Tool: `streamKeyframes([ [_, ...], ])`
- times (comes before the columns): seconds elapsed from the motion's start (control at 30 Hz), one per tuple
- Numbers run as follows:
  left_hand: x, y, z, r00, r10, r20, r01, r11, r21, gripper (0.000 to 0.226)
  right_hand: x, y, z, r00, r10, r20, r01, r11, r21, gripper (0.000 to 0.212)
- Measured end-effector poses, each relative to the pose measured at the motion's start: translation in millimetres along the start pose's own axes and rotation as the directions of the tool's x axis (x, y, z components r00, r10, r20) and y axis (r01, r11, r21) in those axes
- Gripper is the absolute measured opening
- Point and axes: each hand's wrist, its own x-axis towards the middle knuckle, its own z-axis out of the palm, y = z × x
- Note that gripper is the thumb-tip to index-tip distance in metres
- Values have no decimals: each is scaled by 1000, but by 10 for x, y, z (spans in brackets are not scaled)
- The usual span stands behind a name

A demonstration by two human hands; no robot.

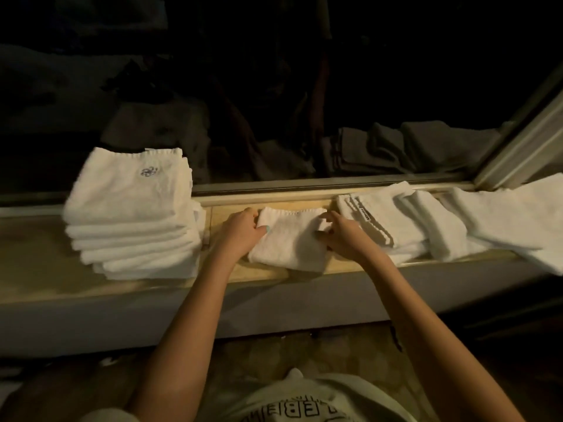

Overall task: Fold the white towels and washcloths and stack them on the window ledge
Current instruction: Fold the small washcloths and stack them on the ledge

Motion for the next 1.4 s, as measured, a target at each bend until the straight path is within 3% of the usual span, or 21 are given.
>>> streamKeyframes([
  [0.13, 4, -11, 175, 994, -104, -17, 103, 992, -76, 38, 51, 83, 24, 1000, -18, 10, 17, 994, 109, 48],
  [0.3, 29, -6, 256, 984, -166, 66, 176, 963, -204, 42, 80, 127, 115, 997, 71, 5, -69, 951, 302, 53],
  [0.43, -9, 52, 262, 985, -129, 115, 169, 861, -479, 45, 102, 135, 122, 998, 32, -48, -8, 898, 441, 59],
  [0.6, -59, 56, 232, 977, -169, 134, 214, 707, -674, 39, 147, 46, 86, 997, 2, -71, 37, 844, 534, 58],
  [0.8, -110, 60, -22, 969, -233, -80, 87, 627, -774, 36, 216, -174, -45, 989, -135, -62, 139, 694, 707, 41],
  [0.93, -160, 147, -207, 963, -209, -171, 9, 658, -753, 26, 269, -256, -83, 978, -139, -154, 208, 697, 686, 35],
  [1.07, -211, 149, -60, 974, -213, -78, 89, 676, -732, 20, 259, -152, -22, 983, -108, -152, 177, 795, 580, 35],
  [1.17, -256, 197, 62, 990, -136, -38, 75, 735, -673, 25, 230, -34, 47, 993, -79, -88, 113, 849, 517, 44],
  [1.27, -283, 249, 87, 996, -69, -59, 15, 765, -644, 26, 241, 29, 28, 988, -71, -137, 131, 859, 495, 62],
  [1.33, -295, 242, 81, 997, -54, -58, 4, 765, -644, 27, 267, 35, -58, 978, -150, -146, 204, 844, 497, 74],
  [1.4, -322, 230, 64, 1000, -17, -24, -2, 776, -631, 28, 312, 15, -169, 950, -307, -62, 300, 833, 464, 81],
])
